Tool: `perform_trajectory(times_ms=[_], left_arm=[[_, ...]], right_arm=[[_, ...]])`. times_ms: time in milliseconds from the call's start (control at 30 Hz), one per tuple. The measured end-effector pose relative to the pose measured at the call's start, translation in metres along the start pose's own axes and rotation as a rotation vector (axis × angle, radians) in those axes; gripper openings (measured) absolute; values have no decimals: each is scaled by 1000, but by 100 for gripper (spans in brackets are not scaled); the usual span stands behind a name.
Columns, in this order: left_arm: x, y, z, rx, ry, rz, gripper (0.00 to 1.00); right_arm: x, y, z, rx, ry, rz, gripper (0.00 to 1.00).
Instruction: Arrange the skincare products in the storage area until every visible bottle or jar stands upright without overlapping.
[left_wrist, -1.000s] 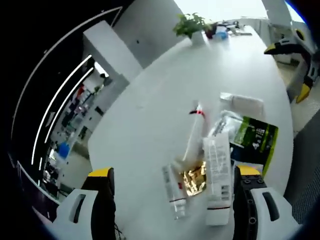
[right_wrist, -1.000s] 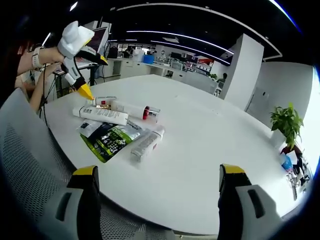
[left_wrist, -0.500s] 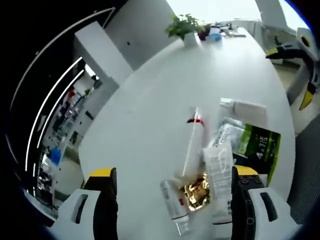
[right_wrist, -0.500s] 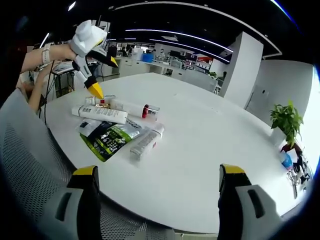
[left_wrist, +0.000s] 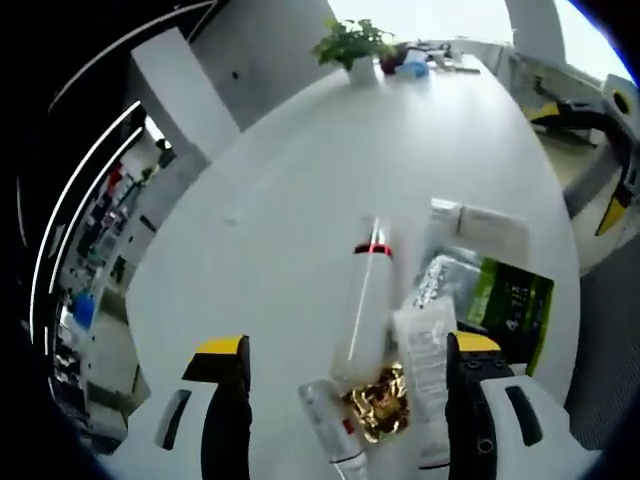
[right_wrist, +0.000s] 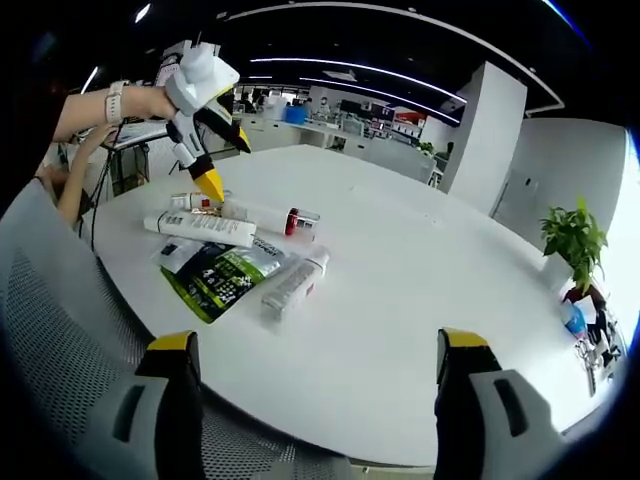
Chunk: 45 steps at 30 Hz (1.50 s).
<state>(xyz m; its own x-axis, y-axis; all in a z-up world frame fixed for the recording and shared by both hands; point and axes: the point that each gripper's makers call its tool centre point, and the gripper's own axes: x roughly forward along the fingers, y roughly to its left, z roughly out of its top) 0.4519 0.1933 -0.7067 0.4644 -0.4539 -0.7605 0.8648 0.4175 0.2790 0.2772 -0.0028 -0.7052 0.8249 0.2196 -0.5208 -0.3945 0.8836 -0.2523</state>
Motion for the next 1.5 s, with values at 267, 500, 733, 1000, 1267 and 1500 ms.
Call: perform_trajectory(times_ms=[267,500,733,1000,1267,1500], left_arm=[[14,-10,3,-24,32,-94,64],[25,-10,7,-15,58,-155,56],[37,-15,12,-12,77,-210,47],[50,-24,9,-12,133,-263,42],[62,-32,11,-38,162,-316,40],[75,-30,7,-19,209,-328,37]], right_arm=[[0,-1,0,-2,2,-2,98],[1,1,-2,2,11,8,97],[0,1,-4,3,23,10,96],[0,0,-3,3,23,3,97],[0,-1,-5,3,32,1,96],[0,-1,-5,5,34,0,95]])
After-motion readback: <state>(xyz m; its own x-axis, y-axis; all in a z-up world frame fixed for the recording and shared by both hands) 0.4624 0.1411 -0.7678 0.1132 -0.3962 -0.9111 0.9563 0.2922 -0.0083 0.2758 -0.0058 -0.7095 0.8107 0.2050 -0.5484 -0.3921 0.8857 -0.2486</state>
